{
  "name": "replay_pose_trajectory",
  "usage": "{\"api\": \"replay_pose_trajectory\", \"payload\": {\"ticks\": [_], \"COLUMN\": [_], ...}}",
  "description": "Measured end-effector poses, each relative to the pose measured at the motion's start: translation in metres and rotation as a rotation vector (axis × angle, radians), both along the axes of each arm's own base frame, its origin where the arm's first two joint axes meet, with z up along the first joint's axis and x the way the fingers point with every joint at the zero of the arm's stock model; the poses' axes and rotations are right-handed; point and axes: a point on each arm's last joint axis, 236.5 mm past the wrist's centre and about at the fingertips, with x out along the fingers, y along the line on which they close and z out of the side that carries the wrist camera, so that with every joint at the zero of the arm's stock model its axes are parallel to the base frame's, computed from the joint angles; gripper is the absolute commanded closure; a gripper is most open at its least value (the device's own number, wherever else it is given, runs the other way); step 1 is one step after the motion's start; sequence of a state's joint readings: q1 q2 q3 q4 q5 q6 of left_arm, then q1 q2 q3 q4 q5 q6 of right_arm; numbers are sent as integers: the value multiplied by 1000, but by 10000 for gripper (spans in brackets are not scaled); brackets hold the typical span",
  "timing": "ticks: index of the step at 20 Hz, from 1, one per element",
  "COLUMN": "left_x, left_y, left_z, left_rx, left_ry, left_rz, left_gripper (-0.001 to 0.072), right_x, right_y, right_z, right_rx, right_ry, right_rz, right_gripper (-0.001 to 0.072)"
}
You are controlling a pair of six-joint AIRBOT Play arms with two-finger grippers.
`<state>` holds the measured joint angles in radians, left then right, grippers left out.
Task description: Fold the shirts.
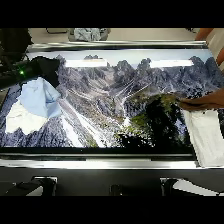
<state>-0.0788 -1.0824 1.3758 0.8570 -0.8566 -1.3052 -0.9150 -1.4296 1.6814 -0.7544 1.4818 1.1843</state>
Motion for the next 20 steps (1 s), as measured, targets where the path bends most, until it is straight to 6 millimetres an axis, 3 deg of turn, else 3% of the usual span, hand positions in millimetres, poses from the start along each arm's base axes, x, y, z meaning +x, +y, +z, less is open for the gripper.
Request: {"api": "replay_pose_trajectory", "payload": {"ticks": [4,6,13,20], "left_x": [0,0,0,1], "left_y": [1,1,1,1], "left_z": [-1,-1,-1,-1], "left_rx": [6,8,9,8], "left_ry": [-1,-1,-2,-3], "left_rz": [2,2,2,3], "left_gripper": [675,676,676,676], "right_x": [-41,-66,-182,-236], "right_y": [-29,-35,-45,-26], "right_z": [9,2,-80,-176], "right_rx": [11,20,-13,40], "right_ry": [21,83,586,806], "right_rz": [-86,-101,-182,-227], "right_gripper": [669,668,669,667]}}
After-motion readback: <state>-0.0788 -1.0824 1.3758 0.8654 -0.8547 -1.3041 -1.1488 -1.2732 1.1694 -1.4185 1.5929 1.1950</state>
